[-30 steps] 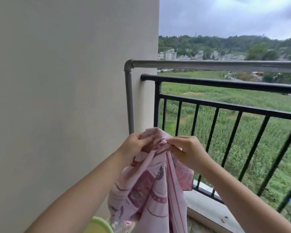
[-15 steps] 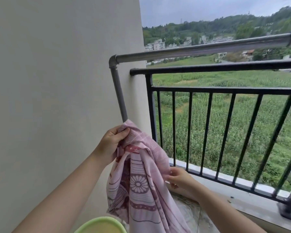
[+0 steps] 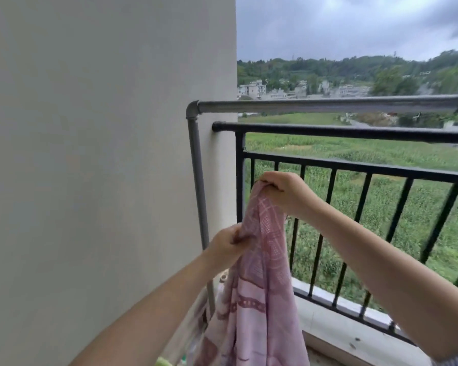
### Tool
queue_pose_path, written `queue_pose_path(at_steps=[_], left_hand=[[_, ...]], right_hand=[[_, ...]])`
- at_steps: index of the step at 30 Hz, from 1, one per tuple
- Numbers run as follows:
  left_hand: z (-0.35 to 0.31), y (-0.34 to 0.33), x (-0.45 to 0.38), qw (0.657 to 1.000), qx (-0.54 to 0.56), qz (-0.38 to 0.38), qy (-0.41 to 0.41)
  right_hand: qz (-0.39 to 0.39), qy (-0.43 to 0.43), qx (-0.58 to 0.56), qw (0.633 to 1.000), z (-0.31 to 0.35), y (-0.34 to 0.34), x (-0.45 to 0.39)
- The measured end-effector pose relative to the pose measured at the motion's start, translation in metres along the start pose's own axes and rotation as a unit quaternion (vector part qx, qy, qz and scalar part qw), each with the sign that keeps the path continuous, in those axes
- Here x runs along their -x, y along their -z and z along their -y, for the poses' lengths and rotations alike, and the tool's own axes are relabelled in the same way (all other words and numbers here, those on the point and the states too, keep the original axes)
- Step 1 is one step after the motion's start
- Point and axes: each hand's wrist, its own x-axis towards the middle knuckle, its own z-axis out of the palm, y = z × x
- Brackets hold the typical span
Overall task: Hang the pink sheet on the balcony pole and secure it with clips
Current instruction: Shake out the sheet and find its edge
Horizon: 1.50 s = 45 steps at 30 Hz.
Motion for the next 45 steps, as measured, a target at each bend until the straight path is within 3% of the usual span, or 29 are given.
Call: queue_pose_path(at_steps=[2,4,7,9,13,17,19,22,23,24,25,26,27,28,29,30,31,32,33,34,36,41,43,45], left_hand=[[-0.008,0.004,-0.007,0.995,0.062,-0.076,-0.018],[-0.014,0.015,-0.012,0.989,0.046,-0.124,-0.067],[-0.024,0.029,-0.013,0.979,-0.021,-0.148,-0.136],[-0.03,0.033,-0.011,0.975,0.018,-0.165,-0.147],[-0.032,0.056,-0.005,0.973,0.162,-0.143,-0.084],[-0.031,0.078,0.005,0.963,0.233,-0.123,-0.054],[-0.028,0.086,0.011,0.957,0.251,-0.144,-0.031],[-0.023,0.103,0.02,0.949,0.236,-0.208,0.004],[-0.015,0.112,0.022,0.947,0.212,-0.239,0.026],[-0.005,0.122,0.026,0.955,0.117,-0.266,0.059],[0.009,0.132,0.028,0.956,-0.05,-0.269,0.109],[0.022,0.141,0.034,0.925,-0.239,-0.238,0.176],[0.034,0.145,0.042,0.864,-0.399,-0.189,0.242],[0.045,0.145,0.048,0.811,-0.488,-0.139,0.291],[0.054,0.141,0.052,0.79,-0.519,-0.098,0.31],[0.058,0.132,0.053,0.809,-0.502,-0.061,0.3],[0.06,0.125,0.052,0.865,-0.422,-0.037,0.27],[0.057,0.114,0.05,0.927,-0.28,-0.023,0.25],[0.054,0.1,0.048,0.96,-0.118,-0.002,0.254],[0.055,0.088,0.044,0.965,-0.001,0.012,0.261],[0.073,0.068,0.032,0.953,0.09,0.031,0.287],[0.119,-0.005,0.014,0.94,0.041,0.18,0.285],[0.127,-0.031,0.014,0.941,0.012,0.196,0.274],[0.136,-0.048,0.016,0.946,0.068,0.178,0.262]], right_hand=[[-0.026,-0.025,-0.016,0.999,-0.003,0.017,0.0],[0.014,-0.056,-0.013,0.998,-0.013,0.029,0.006],[0.202,-0.096,0.062,0.973,-0.027,0.017,0.022],[0.291,-0.105,0.084,0.947,-0.037,-0.01,0.035],[0.283,-0.133,-0.054,0.948,-0.075,-0.068,0.05],[0.359,-0.165,-0.097,0.914,-0.097,-0.137,0.059],[0.368,-0.174,-0.084,0.91,-0.093,-0.165,0.062],[0.307,-0.183,-0.057,0.932,-0.1,-0.18,0.061],[0.269,-0.193,-0.053,0.942,-0.106,-0.179,0.059],[0.215,-0.207,-0.053,0.953,-0.111,-0.174,0.054],[0.147,-0.222,-0.062,0.962,-0.117,-0.167,0.048],[0.072,-0.221,-0.068,0.97,-0.12,-0.159,0.04],[0.007,-0.207,-0.077,0.975,-0.118,-0.149,0.033],[-0.044,-0.173,-0.089,0.98,-0.111,-0.137,0.027],[-0.078,-0.117,-0.105,0.985,-0.099,-0.125,0.021],[-0.091,-0.045,-0.112,0.989,-0.084,-0.115,0.019],[-0.093,0.033,-0.108,0.989,-0.07,-0.108,0.019],[-0.082,0.094,-0.092,0.988,-0.058,-0.104,0.022],[-0.069,0.138,-0.079,0.985,-0.051,-0.105,0.028],[-0.058,0.16,-0.068,0.983,-0.046,-0.106,0.035],[-0.041,0.165,-0.069,0.983,-0.047,-0.112,0.052],[0.009,0.147,-0.05,0.988,-0.063,-0.119,0.097],[0.027,0.136,-0.051,0.989,-0.073,-0.118,0.115],[0.038,0.129,-0.053,0.989,-0.078,-0.114,0.131]])
